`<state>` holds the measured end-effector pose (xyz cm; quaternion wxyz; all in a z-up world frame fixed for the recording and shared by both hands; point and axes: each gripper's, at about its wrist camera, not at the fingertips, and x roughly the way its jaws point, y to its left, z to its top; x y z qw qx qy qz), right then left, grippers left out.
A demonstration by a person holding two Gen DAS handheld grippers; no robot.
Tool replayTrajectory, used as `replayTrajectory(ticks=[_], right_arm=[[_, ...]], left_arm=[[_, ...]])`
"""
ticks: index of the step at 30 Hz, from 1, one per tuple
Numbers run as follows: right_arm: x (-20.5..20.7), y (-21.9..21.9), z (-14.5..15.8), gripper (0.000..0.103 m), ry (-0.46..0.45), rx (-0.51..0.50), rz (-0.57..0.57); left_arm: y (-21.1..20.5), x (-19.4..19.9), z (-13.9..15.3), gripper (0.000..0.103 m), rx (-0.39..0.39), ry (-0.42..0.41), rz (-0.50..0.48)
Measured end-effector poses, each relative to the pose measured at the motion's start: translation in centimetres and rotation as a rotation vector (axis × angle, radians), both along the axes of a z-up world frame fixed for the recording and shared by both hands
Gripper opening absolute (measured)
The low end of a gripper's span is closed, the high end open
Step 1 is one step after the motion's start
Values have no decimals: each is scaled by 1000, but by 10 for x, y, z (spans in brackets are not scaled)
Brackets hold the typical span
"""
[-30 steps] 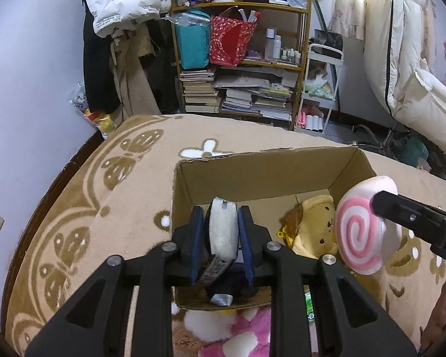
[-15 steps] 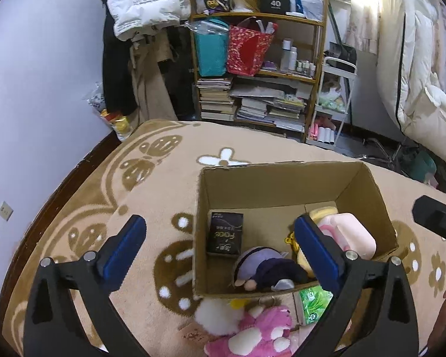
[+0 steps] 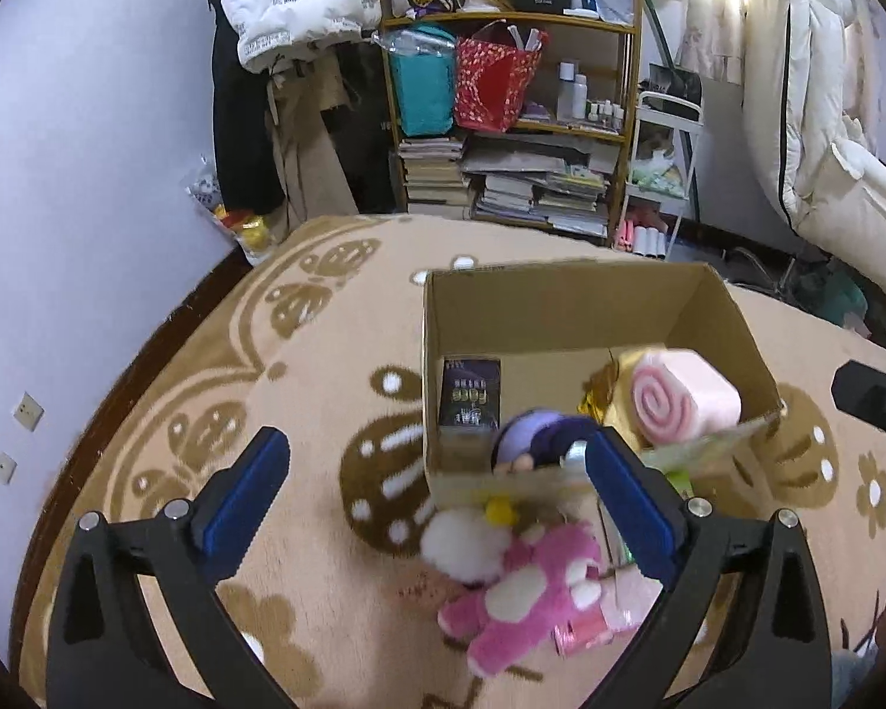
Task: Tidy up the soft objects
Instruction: 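Move both open tools back toward the pink bear and tissue packs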
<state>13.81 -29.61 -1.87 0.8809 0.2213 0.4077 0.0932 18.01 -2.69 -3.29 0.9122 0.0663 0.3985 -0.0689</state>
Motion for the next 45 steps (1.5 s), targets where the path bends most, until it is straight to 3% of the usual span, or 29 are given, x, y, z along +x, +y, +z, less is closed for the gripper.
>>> replayTrajectory(ticks=[3, 10, 21, 27, 31, 36, 45], right_arm=[[-11, 7, -4, 103, 10, -24, 13], [-31, 10, -23, 103, 38, 26, 4], [-35, 20, -68, 102, 155, 93, -3], [-33, 23, -104, 89, 248, 149, 12], [-31, 25, -122, 74, 295, 194, 17], [-28, 30, -136, 73, 342, 226, 22], [-27, 26, -146, 73, 362, 281, 2]], left_arm=[[6, -10, -9, 100, 4, 24, 7], [12, -25, -31, 100, -2, 86, 2], [14, -26, -64, 100, -41, 192, -15], [8, -22, -81, 100, -64, 241, -39], [0, -21, -91, 100, -63, 261, -72], [-6, -16, -105, 100, -120, 329, -108], [-15, -7, -121, 100, -106, 380, -139]])
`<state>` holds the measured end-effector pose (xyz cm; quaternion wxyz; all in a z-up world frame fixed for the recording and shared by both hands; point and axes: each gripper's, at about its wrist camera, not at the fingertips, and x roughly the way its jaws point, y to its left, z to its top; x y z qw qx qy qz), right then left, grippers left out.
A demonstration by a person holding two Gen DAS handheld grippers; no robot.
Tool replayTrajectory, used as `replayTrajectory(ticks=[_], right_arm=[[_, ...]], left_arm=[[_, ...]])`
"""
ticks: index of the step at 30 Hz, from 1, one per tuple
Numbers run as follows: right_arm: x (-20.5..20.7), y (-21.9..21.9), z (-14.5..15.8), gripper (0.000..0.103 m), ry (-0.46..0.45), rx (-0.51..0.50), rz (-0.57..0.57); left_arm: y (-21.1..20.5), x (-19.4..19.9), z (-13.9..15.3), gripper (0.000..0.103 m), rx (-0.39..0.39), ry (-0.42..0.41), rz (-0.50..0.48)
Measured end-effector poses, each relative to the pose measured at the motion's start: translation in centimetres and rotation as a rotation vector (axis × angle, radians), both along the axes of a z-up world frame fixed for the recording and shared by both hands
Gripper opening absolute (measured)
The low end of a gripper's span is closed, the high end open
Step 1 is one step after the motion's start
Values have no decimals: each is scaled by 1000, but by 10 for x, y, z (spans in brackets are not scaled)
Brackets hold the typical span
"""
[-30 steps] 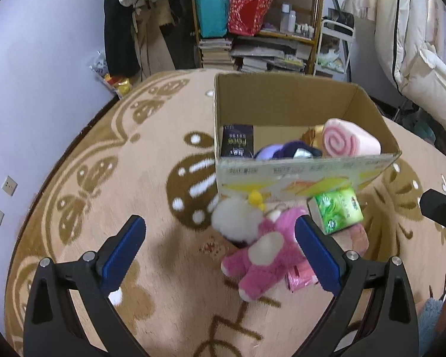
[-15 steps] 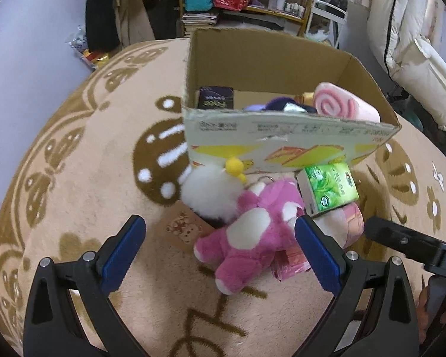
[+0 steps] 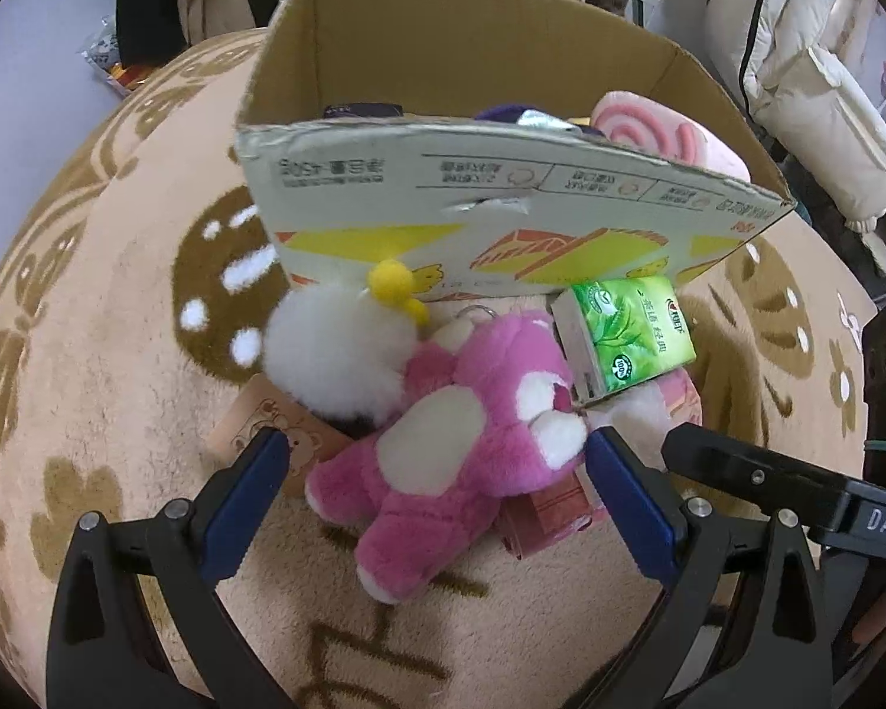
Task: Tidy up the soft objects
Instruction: 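Move both open tools back toward the pink bear and tissue packs, then grasp the pink bear with the left tool while the right grasps the pink tissue roll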
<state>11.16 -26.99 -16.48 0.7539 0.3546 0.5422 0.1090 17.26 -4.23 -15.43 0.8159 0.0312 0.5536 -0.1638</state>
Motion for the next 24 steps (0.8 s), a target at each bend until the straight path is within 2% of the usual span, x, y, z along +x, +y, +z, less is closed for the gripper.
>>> replayTrajectory(ticks=[7, 13, 19, 24], right_arm=[[-1, -6, 1, 73, 4, 1, 2], [-7, -6, -3, 73, -4, 14, 3], [-10, -3, -3, 73, 16, -26, 10], [-10, -7, -8, 73, 28, -33, -19]], left_arm=[[-6, 1, -4, 94, 17, -22, -20], [-14, 0, -13, 89, 49, -8, -36], [-17, -1, -12, 89, 94, -47, -21], [-22, -3, -17, 89, 107, -30, -24]])
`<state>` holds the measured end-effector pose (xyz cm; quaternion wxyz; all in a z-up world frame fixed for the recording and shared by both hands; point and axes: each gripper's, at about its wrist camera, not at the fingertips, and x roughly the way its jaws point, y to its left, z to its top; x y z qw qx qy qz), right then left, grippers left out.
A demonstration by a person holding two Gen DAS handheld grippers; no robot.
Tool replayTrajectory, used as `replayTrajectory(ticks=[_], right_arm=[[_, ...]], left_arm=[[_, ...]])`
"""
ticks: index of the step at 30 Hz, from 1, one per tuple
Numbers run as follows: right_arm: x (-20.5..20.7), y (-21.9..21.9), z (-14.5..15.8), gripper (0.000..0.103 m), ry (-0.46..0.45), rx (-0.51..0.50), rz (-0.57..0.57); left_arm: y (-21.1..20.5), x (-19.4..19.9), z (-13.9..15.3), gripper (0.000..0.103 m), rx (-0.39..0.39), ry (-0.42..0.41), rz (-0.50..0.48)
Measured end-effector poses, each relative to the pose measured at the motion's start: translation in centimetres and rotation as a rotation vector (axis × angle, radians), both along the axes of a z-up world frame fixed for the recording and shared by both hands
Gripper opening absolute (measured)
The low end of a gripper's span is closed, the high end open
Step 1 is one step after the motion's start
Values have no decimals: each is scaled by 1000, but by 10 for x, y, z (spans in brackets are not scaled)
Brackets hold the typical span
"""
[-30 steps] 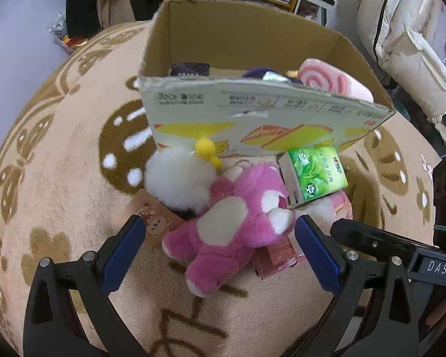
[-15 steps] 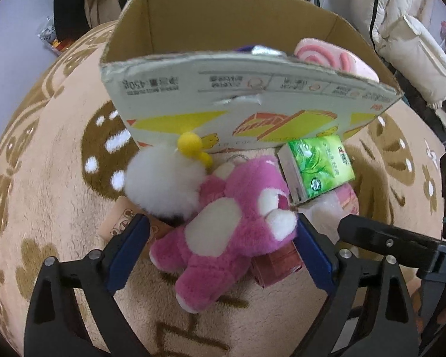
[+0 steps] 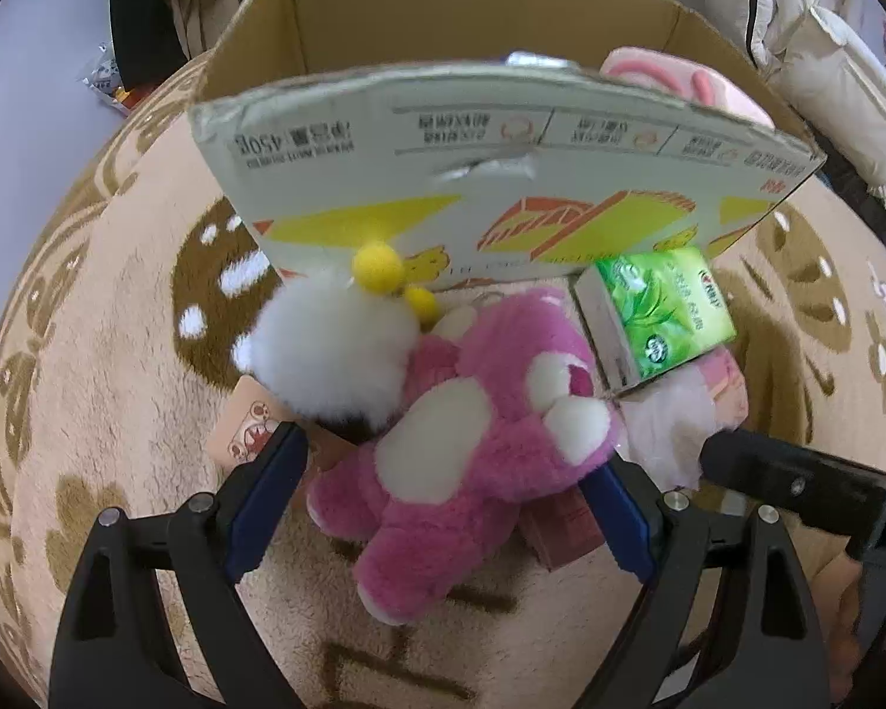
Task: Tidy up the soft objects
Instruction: 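Grasp the pink bear with the left tool while the right grasps the pink tissue roll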
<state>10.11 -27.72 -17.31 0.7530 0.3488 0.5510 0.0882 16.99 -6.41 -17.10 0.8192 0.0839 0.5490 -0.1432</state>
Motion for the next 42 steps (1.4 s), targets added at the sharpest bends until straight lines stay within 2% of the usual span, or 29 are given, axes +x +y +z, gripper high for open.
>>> replayTrajectory(ticks=[8, 12, 15, 17, 21, 23, 24, 27, 29, 34, 38, 42], right_arm=[[14, -3, -3, 73, 6, -27, -64], [23, 7, -5, 73, 34, -81, -77], [27, 13, -5, 73, 60, -122, -104], [31, 18, -5, 74, 85, -139, -130], [42, 30, -6, 74, 150, -180, -179], [45, 36, -6, 72, 159, -215, -196], [44, 40, -5, 71, 155, -239, -199], [42, 51, -2, 60, 131, -296, -195], [37, 54, -1, 54, 115, -304, -186], [30, 46, 6, 50, 102, -267, -172], [22, 40, 23, 49, 47, -303, -152], [17, 29, 32, 49, 11, -233, -167]], left_arm=[[1, -1, -2, 86, 4, -9, -2], [4, 0, -2, 84, -2, -12, -1], [3, -2, -1, 78, -2, -15, -13], [1, -3, -2, 66, -7, -9, -30], [-4, -9, -3, 59, 36, -21, -52], [-3, -10, -2, 52, 32, -21, -52], [-1, -10, -1, 50, 19, -19, -47], [5, -11, 2, 47, -16, -14, -34], [8, -11, 4, 46, -27, -16, -31], [8, -13, 6, 45, -27, -19, -41], [5, -22, 16, 45, -28, -44, -51], [6, -27, 28, 45, -28, -79, -37]])
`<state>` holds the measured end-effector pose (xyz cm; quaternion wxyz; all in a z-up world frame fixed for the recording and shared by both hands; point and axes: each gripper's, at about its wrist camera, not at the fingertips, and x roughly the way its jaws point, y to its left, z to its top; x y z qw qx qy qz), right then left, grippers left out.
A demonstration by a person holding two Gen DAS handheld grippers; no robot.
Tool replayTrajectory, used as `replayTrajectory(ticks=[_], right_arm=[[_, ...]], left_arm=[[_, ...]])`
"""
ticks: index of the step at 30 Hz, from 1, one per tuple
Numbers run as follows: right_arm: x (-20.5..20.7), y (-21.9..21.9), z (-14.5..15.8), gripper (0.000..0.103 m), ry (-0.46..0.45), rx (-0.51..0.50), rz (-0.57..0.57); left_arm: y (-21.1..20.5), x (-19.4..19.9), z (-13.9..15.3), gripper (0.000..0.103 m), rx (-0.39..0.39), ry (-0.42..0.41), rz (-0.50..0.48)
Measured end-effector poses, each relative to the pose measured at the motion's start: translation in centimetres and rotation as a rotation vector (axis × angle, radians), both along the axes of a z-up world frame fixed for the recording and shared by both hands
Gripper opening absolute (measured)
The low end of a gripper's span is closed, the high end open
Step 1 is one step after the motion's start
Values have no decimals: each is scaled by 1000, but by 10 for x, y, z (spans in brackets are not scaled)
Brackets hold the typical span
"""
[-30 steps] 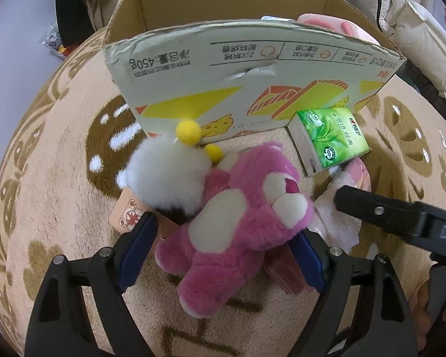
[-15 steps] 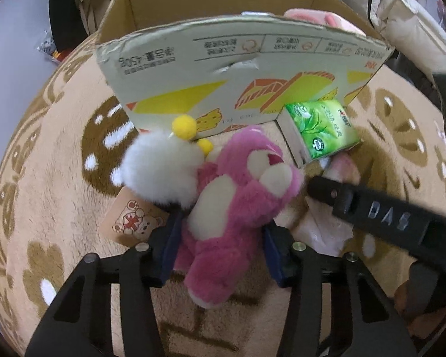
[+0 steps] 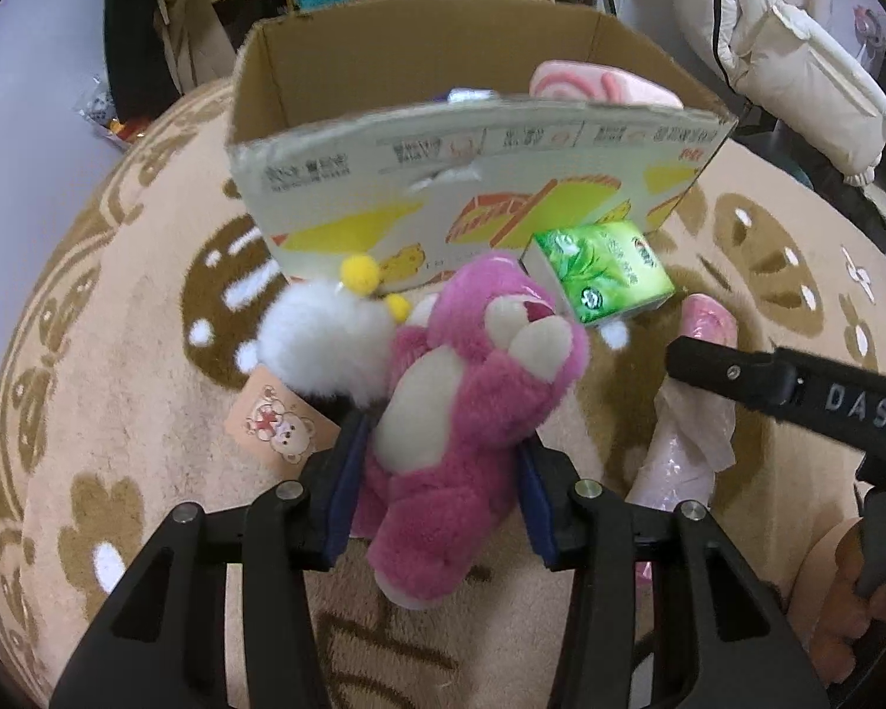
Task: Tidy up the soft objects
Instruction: 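Grasp the pink bear with the left tool while the right grasps the pink tissue roll, then lift both items over the box and open both tools to drop them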
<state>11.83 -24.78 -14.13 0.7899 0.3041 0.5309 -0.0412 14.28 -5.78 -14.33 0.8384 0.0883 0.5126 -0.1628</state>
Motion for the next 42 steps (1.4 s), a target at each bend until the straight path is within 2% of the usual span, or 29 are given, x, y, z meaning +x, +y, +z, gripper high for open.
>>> replayTrajectory(ticks=[4, 13, 22, 26, 29, 33, 42], right_arm=[[-6, -10, 14, 49, -42, 16, -11], [-18, -40, 47, 48, -152, 23, -18], [-14, -38, 90, 48, -273, 31, 11], [-5, -38, 116, 48, -348, 0, 37], [3, -43, 134, 48, -394, 6, 40], [18, -44, 156, 48, -440, -79, 73], [56, -45, 174, 48, -463, -112, 103]], left_arm=[[5, -7, 15, 45, 14, -53, 25], [19, -17, 46, 42, -11, -152, 77], [33, -20, 82, 42, -15, -270, 145], [38, -13, 96, 42, -3, -312, 158], [41, -3, 107, 42, -31, -321, 171], [36, 8, 120, 43, -29, -365, 175], [22, 45, 132, 43, -33, -398, 188]])
